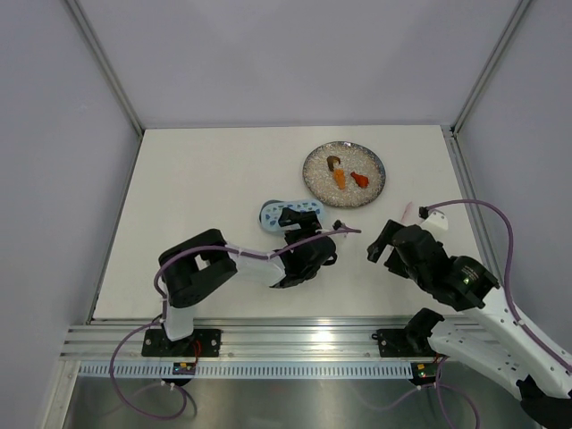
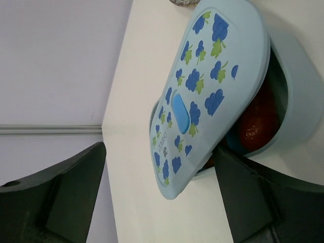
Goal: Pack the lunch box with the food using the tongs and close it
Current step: Close the box lid on the packing box.
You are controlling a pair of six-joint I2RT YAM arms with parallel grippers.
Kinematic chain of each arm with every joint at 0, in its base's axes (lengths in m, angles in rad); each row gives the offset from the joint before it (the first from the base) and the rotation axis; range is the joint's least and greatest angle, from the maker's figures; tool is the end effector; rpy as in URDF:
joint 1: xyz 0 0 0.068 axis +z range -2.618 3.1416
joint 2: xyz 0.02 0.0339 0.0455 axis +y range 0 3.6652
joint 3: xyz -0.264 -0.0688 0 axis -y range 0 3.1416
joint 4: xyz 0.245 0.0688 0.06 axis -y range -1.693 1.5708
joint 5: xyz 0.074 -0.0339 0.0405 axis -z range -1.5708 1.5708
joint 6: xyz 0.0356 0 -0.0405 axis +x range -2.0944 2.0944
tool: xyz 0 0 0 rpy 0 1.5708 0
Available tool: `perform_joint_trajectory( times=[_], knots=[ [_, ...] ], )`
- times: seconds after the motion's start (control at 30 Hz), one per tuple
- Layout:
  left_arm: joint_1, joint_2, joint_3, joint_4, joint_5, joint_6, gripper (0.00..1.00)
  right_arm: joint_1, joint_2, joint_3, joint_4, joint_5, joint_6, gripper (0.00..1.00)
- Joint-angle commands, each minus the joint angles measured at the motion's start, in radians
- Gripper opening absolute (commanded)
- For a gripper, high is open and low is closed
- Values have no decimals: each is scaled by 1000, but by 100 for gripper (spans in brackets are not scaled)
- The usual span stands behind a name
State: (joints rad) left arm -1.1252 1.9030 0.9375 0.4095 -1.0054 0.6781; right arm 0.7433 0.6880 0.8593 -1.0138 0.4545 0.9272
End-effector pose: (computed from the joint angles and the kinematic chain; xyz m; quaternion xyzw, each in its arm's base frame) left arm 0.1883 -0.3244 0.1466 0.4555 0.6587 0.3162 0.5085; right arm 0.0973 0.0682 0.3029 0.1635 0.8992 0.1160 0.3889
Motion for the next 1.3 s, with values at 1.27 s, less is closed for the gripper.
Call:
perform_joint_trajectory(
  times=[1.27],
  knots=[
    [513, -581, 121, -762, 720, -1031, 97, -243, 615, 179, 486, -514, -373, 98]
  ],
)
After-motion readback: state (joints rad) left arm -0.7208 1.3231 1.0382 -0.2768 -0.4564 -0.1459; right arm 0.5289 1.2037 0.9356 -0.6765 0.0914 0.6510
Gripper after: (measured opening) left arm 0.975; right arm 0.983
